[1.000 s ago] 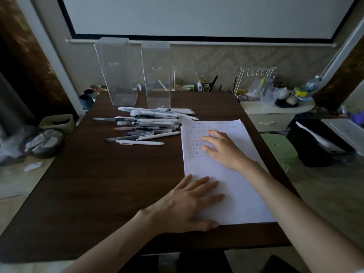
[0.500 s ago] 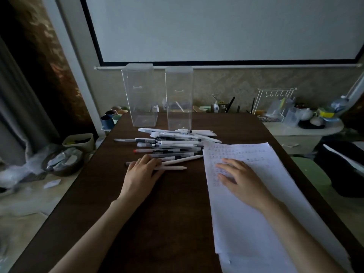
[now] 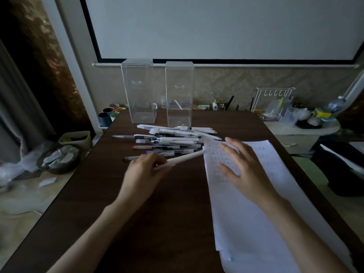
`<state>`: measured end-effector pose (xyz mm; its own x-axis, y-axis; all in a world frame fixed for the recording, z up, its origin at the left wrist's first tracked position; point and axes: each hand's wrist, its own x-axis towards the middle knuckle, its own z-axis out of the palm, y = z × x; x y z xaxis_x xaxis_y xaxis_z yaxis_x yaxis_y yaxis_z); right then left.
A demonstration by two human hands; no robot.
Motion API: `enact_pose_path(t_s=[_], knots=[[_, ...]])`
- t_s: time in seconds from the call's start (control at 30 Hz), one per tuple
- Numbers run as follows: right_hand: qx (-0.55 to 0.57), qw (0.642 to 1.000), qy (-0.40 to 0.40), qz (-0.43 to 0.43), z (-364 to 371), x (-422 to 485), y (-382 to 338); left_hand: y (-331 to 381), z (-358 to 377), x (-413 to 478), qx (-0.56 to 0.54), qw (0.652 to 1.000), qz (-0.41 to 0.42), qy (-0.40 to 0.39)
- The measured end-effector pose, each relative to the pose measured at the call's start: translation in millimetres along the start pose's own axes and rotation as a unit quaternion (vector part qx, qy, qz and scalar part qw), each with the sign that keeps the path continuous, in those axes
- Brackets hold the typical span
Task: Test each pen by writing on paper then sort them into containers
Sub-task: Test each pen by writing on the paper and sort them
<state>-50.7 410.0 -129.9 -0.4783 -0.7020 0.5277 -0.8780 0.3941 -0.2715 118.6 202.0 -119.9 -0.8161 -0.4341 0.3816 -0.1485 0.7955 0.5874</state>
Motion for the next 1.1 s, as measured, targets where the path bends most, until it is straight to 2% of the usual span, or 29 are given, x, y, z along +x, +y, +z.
enact_pose_path(t_s=[0.03,0.1,0.2,0.27,0.37,0.47,0.57,0.7,0.83,0.9,0.97,1.03,1.1], knots=[[-0.012,0.999,0.027,-0.041,-1,1,-4,14,10,2,-0.008,1.000,0.023,-0.006],[-0.041,0.993,0.032,-0.110,3,1,-10,37,30,5,-0.038,0.998,0.053,-0.022],[-0.036,0.989,0.029,-0.141,13,-4,-9,51,46,8,-0.130,0.989,0.051,-0.038],[-0.043,0.993,0.030,-0.107,11,-7,-5,48,50,5,-0.122,0.990,0.047,-0.054],[-0.055,0.998,0.014,0.005,-2,-7,-1,35,46,-4,0.000,0.991,0.028,-0.132],[-0.105,0.987,-0.011,0.120,-5,-7,3,31,41,-15,0.047,0.963,0.136,-0.227],[-0.117,0.982,0.043,0.141,0,-8,4,35,42,-23,0.088,0.914,0.229,-0.323],[-0.085,0.983,0.118,0.113,1,-7,-2,36,43,-22,0.120,0.899,0.233,-0.350],[0.058,0.986,0.123,0.096,-5,-5,0,37,41,-24,0.126,0.891,0.235,-0.367],[0.144,0.971,0.164,0.101,-12,-4,-1,41,40,-26,0.114,0.886,0.258,-0.368],[0.267,0.924,0.219,0.164,-19,-4,-8,45,41,-29,0.107,0.875,0.280,-0.381],[0.407,0.856,0.210,0.240,-22,-2,-16,47,43,-33,0.115,0.865,0.287,-0.394],[0.408,0.856,0.130,0.290,-19,-2,-20,47,44,-35,0.123,0.863,0.288,-0.396]])
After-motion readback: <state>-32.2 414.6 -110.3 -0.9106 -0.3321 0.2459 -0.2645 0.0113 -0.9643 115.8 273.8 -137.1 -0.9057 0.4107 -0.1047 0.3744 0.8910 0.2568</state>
